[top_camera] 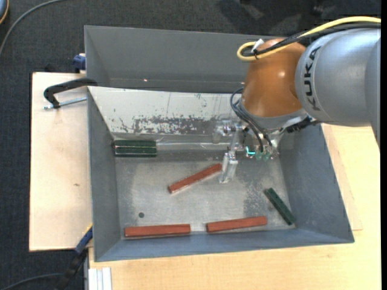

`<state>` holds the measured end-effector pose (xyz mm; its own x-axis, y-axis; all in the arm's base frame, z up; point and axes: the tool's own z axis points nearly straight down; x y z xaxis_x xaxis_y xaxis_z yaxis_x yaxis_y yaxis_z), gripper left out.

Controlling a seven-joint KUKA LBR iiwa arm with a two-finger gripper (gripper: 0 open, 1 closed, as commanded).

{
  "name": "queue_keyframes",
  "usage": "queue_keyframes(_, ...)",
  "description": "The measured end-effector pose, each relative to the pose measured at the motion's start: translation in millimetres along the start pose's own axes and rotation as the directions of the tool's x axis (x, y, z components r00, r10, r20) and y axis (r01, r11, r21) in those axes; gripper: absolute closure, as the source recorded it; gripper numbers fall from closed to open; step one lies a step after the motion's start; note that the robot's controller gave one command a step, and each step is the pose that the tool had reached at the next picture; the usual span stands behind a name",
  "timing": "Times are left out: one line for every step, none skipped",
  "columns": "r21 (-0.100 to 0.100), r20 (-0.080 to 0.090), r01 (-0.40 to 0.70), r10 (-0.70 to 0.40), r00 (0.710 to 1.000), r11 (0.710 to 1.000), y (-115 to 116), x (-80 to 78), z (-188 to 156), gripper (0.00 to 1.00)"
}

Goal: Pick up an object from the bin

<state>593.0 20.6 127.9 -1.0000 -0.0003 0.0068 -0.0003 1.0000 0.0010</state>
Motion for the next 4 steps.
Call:
queue_keyframes(0.000, 0.001, 0.044, -0.044, 0.999, 0.999, 16.9, 6.8, 60.4, 0.00)
queue_keyframes(0.000, 0.006, 0.042, -0.042, 0.999, 0.999, 16.2, 5.4, 56.6, 1.00)
queue_keyframes(0.006, 0.021, 0.286, -0.286, 0.958, 0.958, -9.7, 32.4, -134.6, 1.00)
queue_keyframes(0.002, 0.003, 0.537, -0.537, 0.844, 0.844, -4.4, 83.0, -59.0, 1.00)
